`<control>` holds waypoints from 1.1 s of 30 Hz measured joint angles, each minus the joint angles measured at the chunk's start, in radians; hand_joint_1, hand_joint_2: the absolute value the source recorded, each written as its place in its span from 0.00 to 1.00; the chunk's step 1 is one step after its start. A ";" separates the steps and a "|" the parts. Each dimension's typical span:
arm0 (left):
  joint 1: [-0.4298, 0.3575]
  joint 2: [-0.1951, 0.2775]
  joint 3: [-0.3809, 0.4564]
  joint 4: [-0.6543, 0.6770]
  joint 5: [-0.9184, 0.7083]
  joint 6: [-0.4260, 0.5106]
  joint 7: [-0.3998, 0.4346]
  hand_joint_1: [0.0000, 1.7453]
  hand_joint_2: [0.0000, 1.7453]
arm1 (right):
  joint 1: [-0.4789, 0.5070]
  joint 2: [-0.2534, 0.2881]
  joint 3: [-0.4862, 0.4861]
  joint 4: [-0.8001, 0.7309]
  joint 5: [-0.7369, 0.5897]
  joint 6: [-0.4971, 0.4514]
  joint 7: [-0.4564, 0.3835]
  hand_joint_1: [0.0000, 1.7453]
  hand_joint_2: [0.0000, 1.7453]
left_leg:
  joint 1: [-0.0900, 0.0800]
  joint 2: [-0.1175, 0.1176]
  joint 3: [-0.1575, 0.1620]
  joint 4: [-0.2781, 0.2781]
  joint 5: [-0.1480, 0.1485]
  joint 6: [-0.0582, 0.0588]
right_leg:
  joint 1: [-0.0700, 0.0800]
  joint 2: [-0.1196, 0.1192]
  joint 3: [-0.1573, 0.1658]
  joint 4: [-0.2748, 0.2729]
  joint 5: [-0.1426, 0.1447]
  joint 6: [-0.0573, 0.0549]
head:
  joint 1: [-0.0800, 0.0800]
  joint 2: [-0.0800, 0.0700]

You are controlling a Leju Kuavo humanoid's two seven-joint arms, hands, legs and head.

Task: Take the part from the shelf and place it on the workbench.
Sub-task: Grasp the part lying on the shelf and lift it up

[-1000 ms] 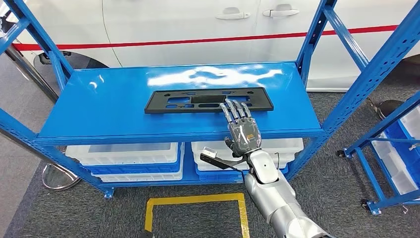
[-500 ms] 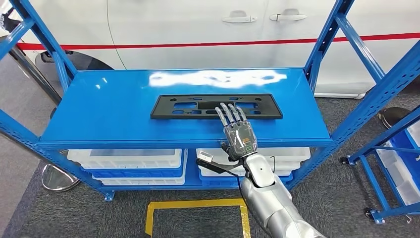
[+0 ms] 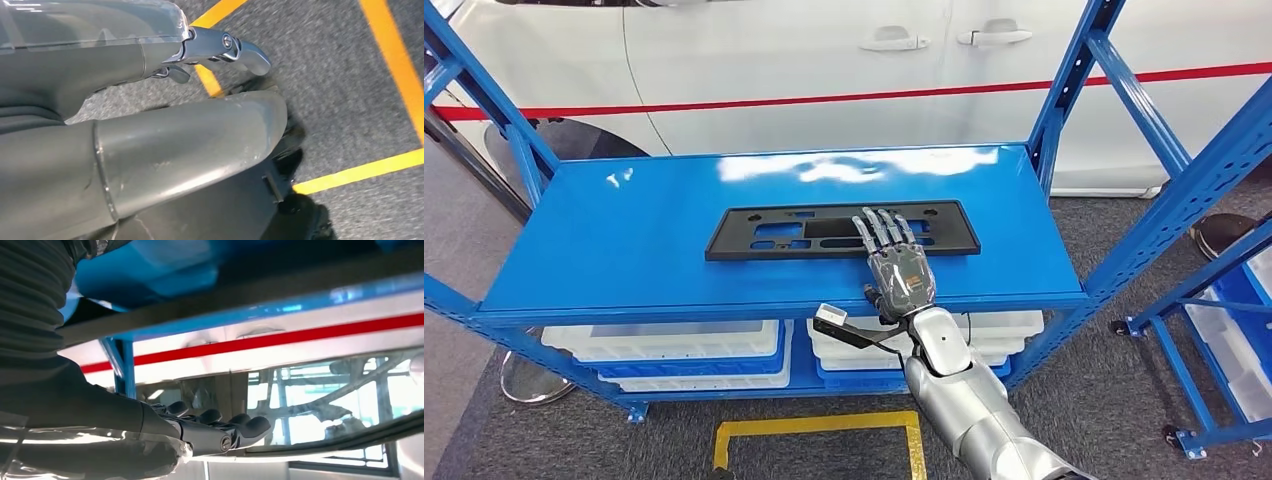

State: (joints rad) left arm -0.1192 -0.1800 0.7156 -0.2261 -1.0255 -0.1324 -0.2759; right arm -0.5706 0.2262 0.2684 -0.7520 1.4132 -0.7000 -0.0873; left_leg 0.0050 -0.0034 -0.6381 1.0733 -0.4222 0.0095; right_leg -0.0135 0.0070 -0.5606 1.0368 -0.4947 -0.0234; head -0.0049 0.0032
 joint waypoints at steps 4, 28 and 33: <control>0.002 0.002 0.000 0.000 0.000 0.002 0.000 0.00 0.00 | 0.001 0.006 0.000 -0.017 -0.020 0.000 -0.007 0.00 1.00 | -0.006 0.000 0.025 -0.059 -0.002 0.015 | 0.000 -0.001 0.003 -0.010 -0.008 0.021 | 0.000 0.000; -0.008 0.000 0.001 0.001 0.019 0.015 0.005 0.00 0.00 | 0.011 0.019 0.050 -0.006 0.039 0.000 -0.012 0.00 1.00 | 0.009 0.000 -0.042 0.171 -0.122 -0.028 | 0.000 -0.003 -0.043 -0.007 0.042 -0.011 | 0.000 0.000; -0.017 0.001 0.001 0.001 0.017 0.027 -0.004 0.00 0.00 | 0.010 0.027 0.076 -0.001 0.045 0.000 -0.008 0.67 1.00 | -0.003 -0.001 0.048 -0.059 -0.018 -0.005 | 0.004 -0.001 -0.030 -0.008 0.031 0.008 | 0.000 0.000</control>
State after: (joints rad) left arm -0.1358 -0.1787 0.7164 -0.2255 -1.0082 -0.1056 -0.2801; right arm -0.5603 0.2532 0.3441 -0.7529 1.4578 -0.7003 -0.0955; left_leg 0.0024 -0.0049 -0.5897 1.0146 -0.4403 0.0048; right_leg -0.0096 0.0063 -0.5910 1.0286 -0.4634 -0.0153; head -0.0051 0.0032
